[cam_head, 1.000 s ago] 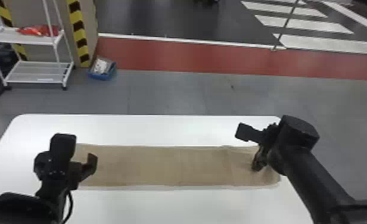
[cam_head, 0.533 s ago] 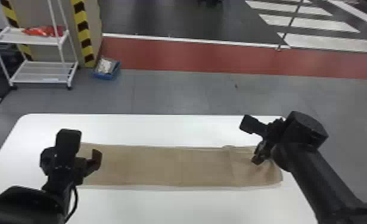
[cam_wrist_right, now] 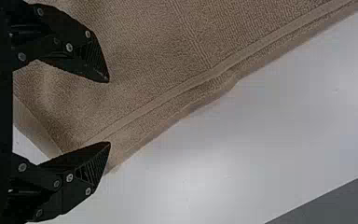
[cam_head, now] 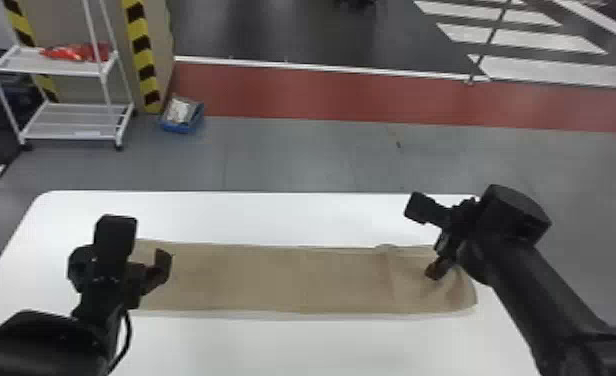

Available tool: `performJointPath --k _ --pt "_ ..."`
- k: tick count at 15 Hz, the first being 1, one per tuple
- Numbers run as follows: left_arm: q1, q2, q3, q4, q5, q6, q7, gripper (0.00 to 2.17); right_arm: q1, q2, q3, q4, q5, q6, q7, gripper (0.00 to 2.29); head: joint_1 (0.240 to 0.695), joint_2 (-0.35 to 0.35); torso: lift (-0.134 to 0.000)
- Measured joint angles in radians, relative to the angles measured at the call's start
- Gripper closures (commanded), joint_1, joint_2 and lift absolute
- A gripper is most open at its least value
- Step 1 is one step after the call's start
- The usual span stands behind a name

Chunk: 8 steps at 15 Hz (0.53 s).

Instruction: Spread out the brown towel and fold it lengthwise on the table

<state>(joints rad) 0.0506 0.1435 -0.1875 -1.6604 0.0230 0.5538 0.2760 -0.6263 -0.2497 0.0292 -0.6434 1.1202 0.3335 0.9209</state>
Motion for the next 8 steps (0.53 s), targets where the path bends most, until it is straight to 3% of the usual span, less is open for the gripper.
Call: performJointPath --k 1,4,8 --pt "0.000 0.000 -0.001 0.001 0.000 -0.001 0.000 0.04 -0.003 -0.002 0.001 0.015 0.004 0.000 0.001 0.66 0.695 -0.168 0.000" --pt "0.002 -0.001 -0.004 0.002 -0.001 -0.002 0.001 0.04 -0.004 -0.009 0.002 0.039 0.013 0.000 -0.003 0.67 0.695 -0.181 0.000" --pt "0.011 0.000 -0.004 -0.005 -0.002 -0.001 0.003 0.04 -0.004 -0.012 0.003 0.047 0.013 0.010 0.014 0.97 0.695 -0.186 0.000"
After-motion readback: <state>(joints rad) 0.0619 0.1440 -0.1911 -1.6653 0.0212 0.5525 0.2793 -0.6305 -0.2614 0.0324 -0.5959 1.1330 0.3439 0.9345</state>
